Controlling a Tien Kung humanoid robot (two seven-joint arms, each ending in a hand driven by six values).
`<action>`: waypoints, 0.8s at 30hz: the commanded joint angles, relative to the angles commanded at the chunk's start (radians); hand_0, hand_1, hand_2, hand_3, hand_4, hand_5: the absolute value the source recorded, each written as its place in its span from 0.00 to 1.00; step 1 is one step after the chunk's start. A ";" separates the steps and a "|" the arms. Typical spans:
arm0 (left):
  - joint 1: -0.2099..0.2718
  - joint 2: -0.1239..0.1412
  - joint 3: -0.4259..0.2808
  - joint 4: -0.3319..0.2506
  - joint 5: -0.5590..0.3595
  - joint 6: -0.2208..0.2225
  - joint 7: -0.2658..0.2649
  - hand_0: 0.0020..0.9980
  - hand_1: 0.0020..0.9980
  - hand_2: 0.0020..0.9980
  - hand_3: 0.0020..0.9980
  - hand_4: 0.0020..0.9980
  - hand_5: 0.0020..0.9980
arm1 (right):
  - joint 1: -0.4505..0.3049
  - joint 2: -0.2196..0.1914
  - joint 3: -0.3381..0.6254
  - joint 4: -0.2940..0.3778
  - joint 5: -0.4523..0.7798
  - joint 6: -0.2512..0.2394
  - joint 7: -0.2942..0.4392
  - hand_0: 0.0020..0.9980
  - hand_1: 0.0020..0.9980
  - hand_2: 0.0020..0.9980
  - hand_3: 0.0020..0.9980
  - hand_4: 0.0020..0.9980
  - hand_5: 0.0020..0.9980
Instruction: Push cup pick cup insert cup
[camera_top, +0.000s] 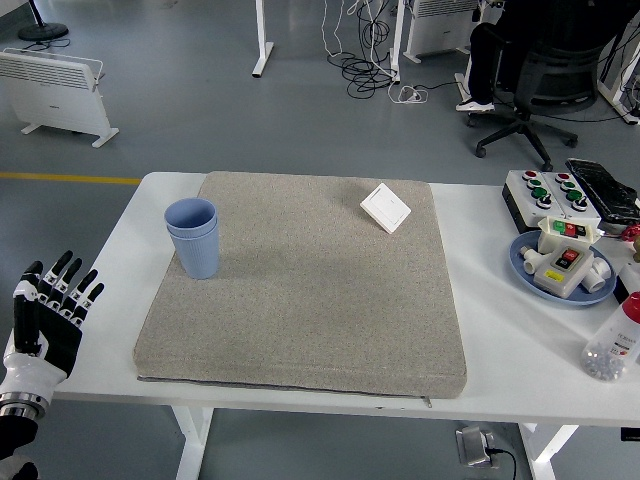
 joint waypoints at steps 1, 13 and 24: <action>0.000 0.000 -0.002 0.000 0.001 0.000 0.000 0.88 0.89 0.96 0.90 0.55 1.00 | 0.001 -0.001 -0.001 0.000 0.002 0.000 0.000 0.75 0.62 0.64 0.56 0.07 0.46; 0.001 -0.006 -0.009 0.011 0.000 0.005 -0.005 0.88 0.89 0.96 0.90 0.55 1.00 | -0.007 -0.003 0.001 0.000 -0.004 -0.002 0.000 0.76 0.62 0.64 0.56 0.07 0.47; 0.009 -0.006 0.003 0.014 0.001 0.008 -0.008 0.88 0.89 0.96 0.90 0.55 1.00 | -0.018 -0.003 0.017 0.000 -0.022 -0.005 0.000 0.75 0.62 0.64 0.56 0.07 0.47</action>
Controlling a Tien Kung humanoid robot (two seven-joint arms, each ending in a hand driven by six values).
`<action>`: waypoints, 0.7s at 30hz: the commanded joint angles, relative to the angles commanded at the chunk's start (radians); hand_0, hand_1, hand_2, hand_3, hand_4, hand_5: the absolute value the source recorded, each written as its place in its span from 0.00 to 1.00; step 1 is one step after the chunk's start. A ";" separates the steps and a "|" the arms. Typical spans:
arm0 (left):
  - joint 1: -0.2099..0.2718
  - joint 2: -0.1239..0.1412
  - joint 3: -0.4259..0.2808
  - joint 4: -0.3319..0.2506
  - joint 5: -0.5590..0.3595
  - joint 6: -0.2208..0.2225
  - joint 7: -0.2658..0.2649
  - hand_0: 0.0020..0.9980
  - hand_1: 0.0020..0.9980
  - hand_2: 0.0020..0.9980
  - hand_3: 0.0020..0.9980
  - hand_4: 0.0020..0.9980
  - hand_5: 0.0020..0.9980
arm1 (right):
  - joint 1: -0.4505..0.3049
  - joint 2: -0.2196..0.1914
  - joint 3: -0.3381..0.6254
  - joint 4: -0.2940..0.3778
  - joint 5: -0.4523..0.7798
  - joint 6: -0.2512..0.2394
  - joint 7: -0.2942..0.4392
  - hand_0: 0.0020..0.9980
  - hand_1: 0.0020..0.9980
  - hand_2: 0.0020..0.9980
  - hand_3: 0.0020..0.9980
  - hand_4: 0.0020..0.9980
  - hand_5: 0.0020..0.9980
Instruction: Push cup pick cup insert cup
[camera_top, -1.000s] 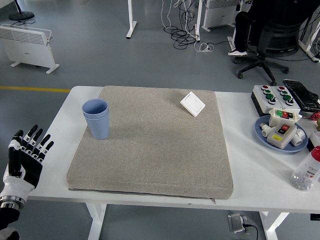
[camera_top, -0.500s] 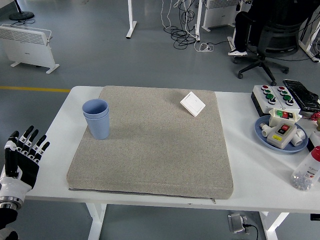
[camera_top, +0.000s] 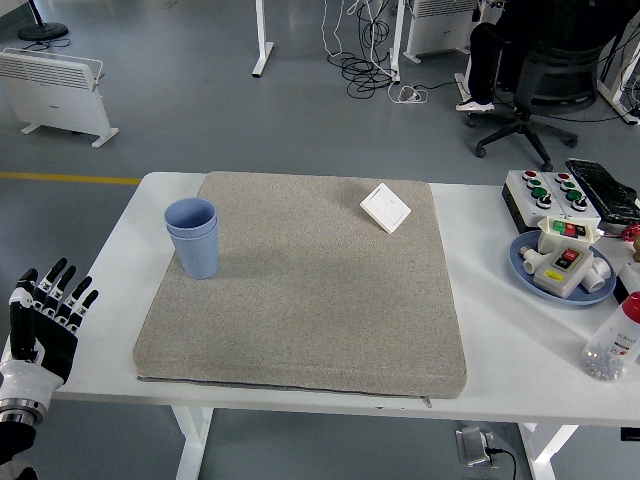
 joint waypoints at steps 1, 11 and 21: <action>0.001 0.000 0.003 0.000 0.001 -0.001 -0.001 0.88 0.89 0.96 0.90 0.55 1.00 | 0.000 -0.001 0.002 0.000 -0.005 0.000 -0.001 0.75 0.62 0.64 0.56 0.07 0.47; 0.013 0.000 0.013 0.002 0.004 -0.001 -0.003 0.88 0.89 0.96 0.90 0.55 1.00 | -0.008 0.000 0.036 0.000 -0.049 -0.002 -0.009 0.75 0.62 0.64 0.56 0.07 0.47; 0.023 -0.003 0.023 0.007 0.013 -0.002 -0.005 0.88 0.89 0.96 0.90 0.55 1.00 | -0.022 0.006 0.053 0.000 -0.062 -0.003 -0.012 0.75 0.62 0.64 0.56 0.07 0.47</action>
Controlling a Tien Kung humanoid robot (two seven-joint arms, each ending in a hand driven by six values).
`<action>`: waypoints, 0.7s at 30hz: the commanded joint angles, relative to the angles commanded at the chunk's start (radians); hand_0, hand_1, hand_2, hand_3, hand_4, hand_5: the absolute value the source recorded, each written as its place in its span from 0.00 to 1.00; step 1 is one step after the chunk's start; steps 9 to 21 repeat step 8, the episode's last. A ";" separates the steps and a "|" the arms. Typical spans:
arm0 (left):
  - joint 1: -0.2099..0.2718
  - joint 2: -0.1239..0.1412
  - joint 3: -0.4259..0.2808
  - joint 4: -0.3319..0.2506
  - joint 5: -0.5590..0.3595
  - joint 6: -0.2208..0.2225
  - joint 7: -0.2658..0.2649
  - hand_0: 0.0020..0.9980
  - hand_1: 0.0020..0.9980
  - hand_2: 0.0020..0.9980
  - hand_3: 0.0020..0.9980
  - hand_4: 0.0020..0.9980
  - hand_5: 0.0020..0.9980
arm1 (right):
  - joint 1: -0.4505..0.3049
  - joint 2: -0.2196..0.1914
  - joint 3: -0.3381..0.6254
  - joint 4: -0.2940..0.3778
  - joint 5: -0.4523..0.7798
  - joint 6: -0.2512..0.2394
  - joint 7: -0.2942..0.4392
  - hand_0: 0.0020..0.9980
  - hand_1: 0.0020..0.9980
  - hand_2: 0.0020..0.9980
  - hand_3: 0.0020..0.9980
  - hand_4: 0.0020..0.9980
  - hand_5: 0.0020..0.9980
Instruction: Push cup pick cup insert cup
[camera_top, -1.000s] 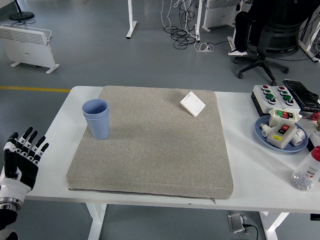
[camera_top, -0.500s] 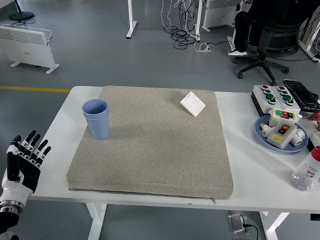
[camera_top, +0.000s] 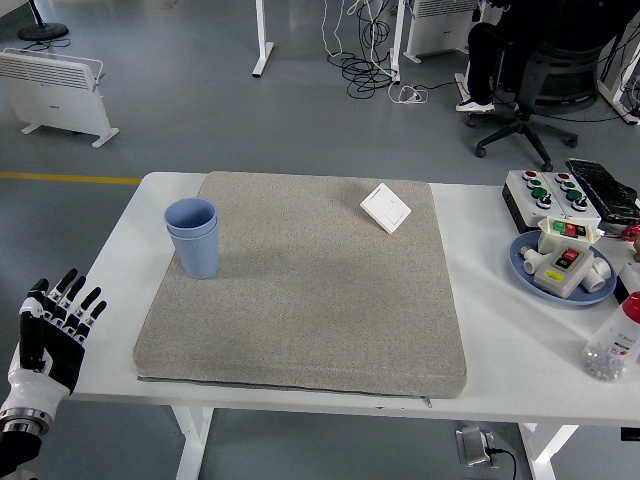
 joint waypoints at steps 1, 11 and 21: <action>0.001 0.001 0.003 0.002 0.001 0.000 0.000 0.88 0.89 0.96 0.90 0.55 1.00 | -0.002 0.001 0.005 0.000 -0.001 0.000 0.000 0.75 0.62 0.64 0.56 0.07 0.47; 0.006 0.002 0.005 0.009 0.007 0.002 -0.001 0.88 0.89 0.96 0.90 0.55 1.00 | -0.007 0.003 0.016 0.000 -0.007 -0.001 0.000 0.75 0.62 0.64 0.56 0.07 0.47; 0.006 0.002 0.005 0.009 0.007 0.002 -0.001 0.88 0.89 0.96 0.90 0.55 1.00 | -0.007 0.003 0.016 0.000 -0.007 -0.001 0.000 0.75 0.62 0.64 0.56 0.07 0.47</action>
